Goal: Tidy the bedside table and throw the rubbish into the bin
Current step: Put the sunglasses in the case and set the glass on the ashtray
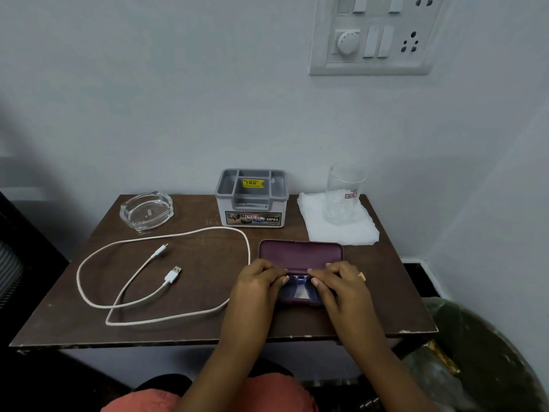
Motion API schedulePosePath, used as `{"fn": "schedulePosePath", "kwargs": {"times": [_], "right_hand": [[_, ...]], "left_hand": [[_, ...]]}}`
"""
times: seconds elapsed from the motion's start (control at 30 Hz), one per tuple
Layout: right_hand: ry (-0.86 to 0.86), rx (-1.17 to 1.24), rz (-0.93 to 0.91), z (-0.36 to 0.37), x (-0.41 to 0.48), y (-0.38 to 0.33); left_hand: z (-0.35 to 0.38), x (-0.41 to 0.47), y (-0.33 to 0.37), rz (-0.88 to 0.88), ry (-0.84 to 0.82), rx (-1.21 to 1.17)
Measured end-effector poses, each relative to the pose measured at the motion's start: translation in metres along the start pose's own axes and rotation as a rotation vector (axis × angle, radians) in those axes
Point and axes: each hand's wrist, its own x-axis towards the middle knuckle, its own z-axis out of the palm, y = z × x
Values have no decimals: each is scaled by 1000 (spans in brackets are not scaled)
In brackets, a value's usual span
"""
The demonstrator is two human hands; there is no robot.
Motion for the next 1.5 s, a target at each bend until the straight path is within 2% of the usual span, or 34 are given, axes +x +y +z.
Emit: {"fn": "schedulePosePath", "kwargs": {"times": [0.2, 0.3, 0.4, 0.43, 0.5, 0.57, 0.63, 0.73, 0.83, 0.93, 1.0, 1.23, 1.37, 1.5], "right_hand": [[-19, -110, -53, 1, -7, -1], [77, 15, -32, -3, -6, -4], [261, 237, 187, -11, 2, -8], [272, 327, 292, -12, 7, -9], [204, 507, 472, -14, 17, -9], [99, 514, 531, -14, 25, -7], [21, 464, 510, -13, 28, -3], [-13, 464, 470, -12, 29, 5], [-18, 517, 447, -14, 30, 12], [-86, 691, 439, -19, 28, 15], [-138, 719, 394, -23, 24, 14], [-291, 573, 100, -37, 4, 16], [-345, 494, 7, -38, 1, 17], [-316, 457, -26, -36, 0, 18]], "left_hand": [[8, -7, -4, 17, 34, 9], [6, -7, -2, -2, 94, -102], [1, 0, 0, -32, 159, -139], [0, 4, 1, -46, 160, -126], [-1, 11, 2, -66, 113, -77], [-2, 16, 2, -48, -8, 8], [-3, 20, -1, 50, -115, 161], [-4, 25, -9, 234, -184, 401], [-5, 26, -13, 326, -245, 501], [-8, 25, -10, 348, -231, 499], [-11, 23, -7, 374, -192, 491], [-17, 15, -12, 500, -88, 396], [-19, 9, -18, 490, -125, 320], [-22, 7, -22, 553, -111, 334]]}}
